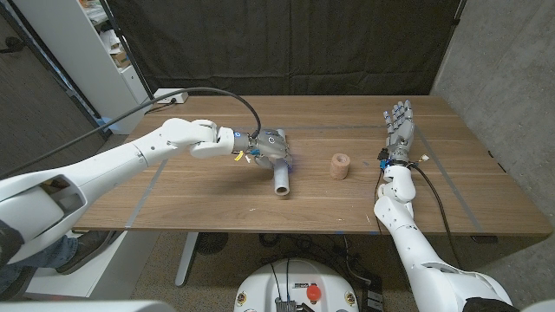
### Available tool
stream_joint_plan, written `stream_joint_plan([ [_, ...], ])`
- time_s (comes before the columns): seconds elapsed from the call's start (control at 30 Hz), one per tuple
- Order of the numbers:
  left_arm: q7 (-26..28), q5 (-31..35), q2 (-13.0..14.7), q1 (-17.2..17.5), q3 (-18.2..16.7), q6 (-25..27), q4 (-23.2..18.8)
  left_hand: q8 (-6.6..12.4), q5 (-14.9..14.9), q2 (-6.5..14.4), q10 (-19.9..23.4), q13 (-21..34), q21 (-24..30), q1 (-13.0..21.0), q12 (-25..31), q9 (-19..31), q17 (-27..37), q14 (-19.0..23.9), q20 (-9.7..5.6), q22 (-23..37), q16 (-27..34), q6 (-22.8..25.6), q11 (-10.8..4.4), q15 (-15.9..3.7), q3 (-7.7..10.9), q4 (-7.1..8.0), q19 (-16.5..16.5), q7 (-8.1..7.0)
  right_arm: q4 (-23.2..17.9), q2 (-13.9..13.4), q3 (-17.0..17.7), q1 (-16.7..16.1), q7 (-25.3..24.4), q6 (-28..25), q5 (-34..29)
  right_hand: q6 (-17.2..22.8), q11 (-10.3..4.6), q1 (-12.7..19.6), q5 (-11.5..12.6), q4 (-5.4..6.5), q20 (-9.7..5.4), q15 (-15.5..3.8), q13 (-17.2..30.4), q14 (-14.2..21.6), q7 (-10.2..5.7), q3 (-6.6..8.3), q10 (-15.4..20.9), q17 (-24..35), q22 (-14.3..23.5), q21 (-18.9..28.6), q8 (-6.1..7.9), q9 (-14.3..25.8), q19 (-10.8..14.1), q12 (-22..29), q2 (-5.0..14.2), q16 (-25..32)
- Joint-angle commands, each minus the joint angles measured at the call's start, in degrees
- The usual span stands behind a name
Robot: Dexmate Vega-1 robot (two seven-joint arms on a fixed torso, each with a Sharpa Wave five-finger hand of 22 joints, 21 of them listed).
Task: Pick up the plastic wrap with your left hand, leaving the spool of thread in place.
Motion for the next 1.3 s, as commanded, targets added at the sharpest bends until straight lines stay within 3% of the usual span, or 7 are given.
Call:
stream_joint_plan([
  [0.03, -0.36, 0.7, 0.51, 0.63, -1.17, 1.33, -1.39, 0.15, -0.25, 0.43, 0.38, 0.29, -0.23, -0.01, 0.08, 0.08, 0.2, -0.24, 0.03, 0.04, -0.29, 0.43, 0.25, -5.45, -0.16, 0.19, -0.42, 0.21, 0.14, 0.24, -0.02, 0.23, 0.25, 0.22, 0.15, 0.4, -0.09, -0.22, 0.3, -0.07, 0.1, -0.07, 0.02, 0.57, 0.09, -0.31, 0.24, -0.06, 0.22, -0.26, 0.05, 0.0, 0.32, -0.22, 0.27, 0.48],
  [1.3, 0.51, 2.93, 1.72, 0.95, -2.85, 3.64, -4.42, 0.31, -0.86, 0.92, 1.08, 1.52, -0.81, 0.11, 0.12, 0.04, 0.13, -0.22, 0.01, 0.01, -0.51, 1.5, 0.26, -5.5, -0.37, 0.08, -1.0, 0.11, 1.16, 1.16, 0.33, 0.07, 0.42, 1.71, 0.91, 0.43, 0.05, -0.29, 0.44, -0.12, 0.1, -0.07, -0.02, 0.58, 0.04, -0.43, 0.25, -0.12, 0.22, -0.28, 0.03, 0.01, 0.28, -0.24, 0.33, 0.46],
])
